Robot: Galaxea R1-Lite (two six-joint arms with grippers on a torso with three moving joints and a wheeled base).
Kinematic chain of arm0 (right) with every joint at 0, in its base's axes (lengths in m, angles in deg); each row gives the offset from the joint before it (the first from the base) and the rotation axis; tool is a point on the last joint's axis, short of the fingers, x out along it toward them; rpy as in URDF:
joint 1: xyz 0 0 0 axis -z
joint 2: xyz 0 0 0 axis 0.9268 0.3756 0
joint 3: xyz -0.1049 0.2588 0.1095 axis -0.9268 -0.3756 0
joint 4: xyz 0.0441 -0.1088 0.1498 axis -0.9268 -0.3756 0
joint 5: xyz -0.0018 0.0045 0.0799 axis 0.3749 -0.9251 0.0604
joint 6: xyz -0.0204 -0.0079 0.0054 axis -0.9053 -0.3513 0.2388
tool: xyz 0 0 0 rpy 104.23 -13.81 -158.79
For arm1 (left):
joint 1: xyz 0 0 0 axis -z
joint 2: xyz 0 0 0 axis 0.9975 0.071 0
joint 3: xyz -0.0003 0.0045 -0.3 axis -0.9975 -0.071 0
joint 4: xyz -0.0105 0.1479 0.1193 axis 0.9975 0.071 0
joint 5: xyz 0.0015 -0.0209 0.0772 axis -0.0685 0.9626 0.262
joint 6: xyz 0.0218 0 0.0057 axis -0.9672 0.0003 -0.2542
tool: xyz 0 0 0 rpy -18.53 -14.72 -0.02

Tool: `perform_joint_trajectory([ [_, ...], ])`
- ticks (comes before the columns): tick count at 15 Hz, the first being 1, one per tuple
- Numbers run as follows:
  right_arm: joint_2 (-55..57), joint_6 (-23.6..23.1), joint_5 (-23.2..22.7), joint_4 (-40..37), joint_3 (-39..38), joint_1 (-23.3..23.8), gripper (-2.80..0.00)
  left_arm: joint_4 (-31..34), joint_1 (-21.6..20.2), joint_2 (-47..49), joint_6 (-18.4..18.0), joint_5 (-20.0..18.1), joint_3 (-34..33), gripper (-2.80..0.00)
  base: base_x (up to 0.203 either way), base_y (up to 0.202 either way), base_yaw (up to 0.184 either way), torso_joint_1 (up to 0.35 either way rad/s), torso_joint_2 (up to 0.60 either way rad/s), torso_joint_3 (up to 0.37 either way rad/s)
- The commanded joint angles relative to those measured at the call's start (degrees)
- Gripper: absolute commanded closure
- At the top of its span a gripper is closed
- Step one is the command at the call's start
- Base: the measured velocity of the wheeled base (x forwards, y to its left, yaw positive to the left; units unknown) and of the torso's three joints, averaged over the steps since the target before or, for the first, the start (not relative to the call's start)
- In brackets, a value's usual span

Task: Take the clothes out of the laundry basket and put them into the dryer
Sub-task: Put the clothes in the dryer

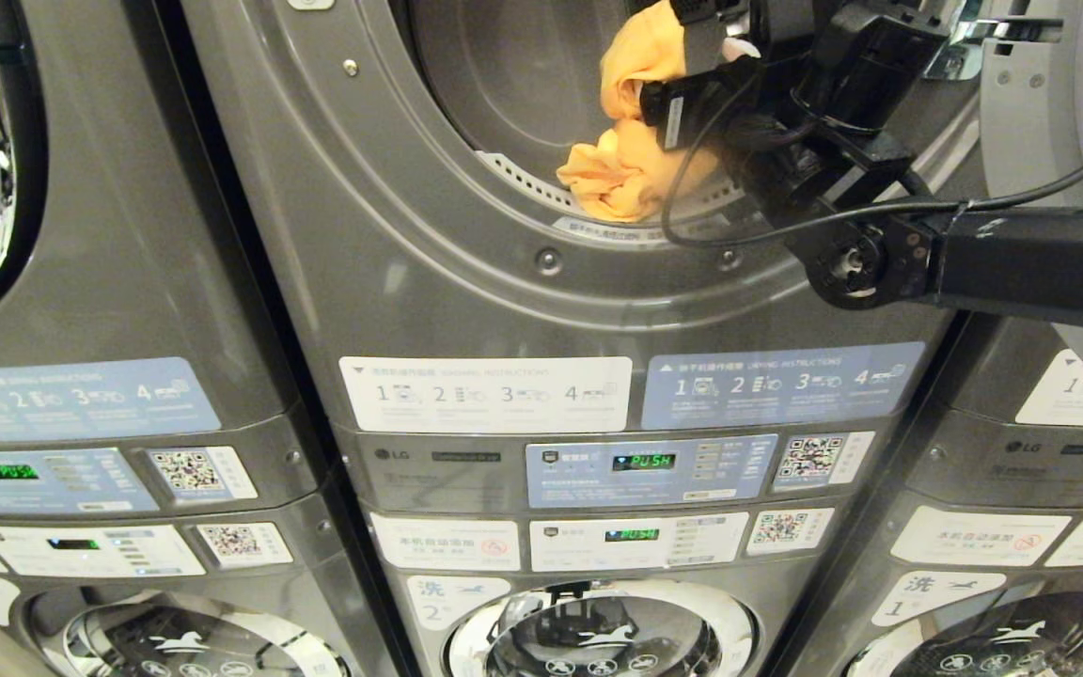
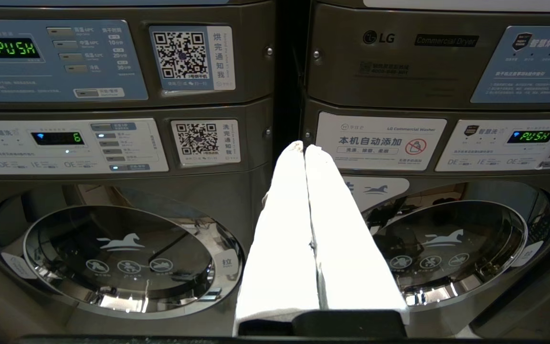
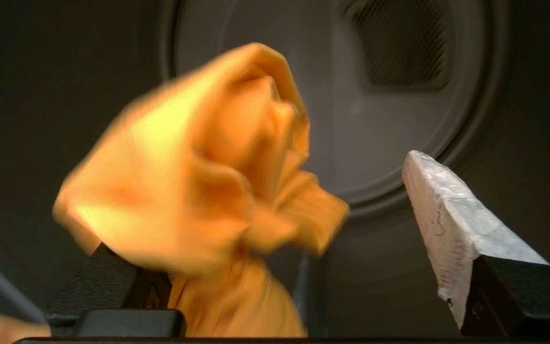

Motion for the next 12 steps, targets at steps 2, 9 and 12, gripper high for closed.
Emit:
perform_joint_trajectory([
  [2,2.24,-1.35,0.07,0.01,0.14,0.04,-2.8,-0.01,-0.06,-0.02,0.0,0.01,0.0,0.0,0.0,0.0,0.0,0.0,0.0,0.0],
  [9,-2.3,-4.18,0.56,8.1,0.06,-0.13,-2.8,-0.01,0.02,-0.02,0.04,0.01,0.0,0.0,0.0,0.0,0.0,0.0,0.0,0.0],
  [12,-6.46,-3.83,0.29,7.67,-1.1,-3.53,-2.8,-0.01,-0.06,-0.02,0.04,0.01,0.0,0.0,0.0,0.0,0.0,0.0,0.0,0.0],
])
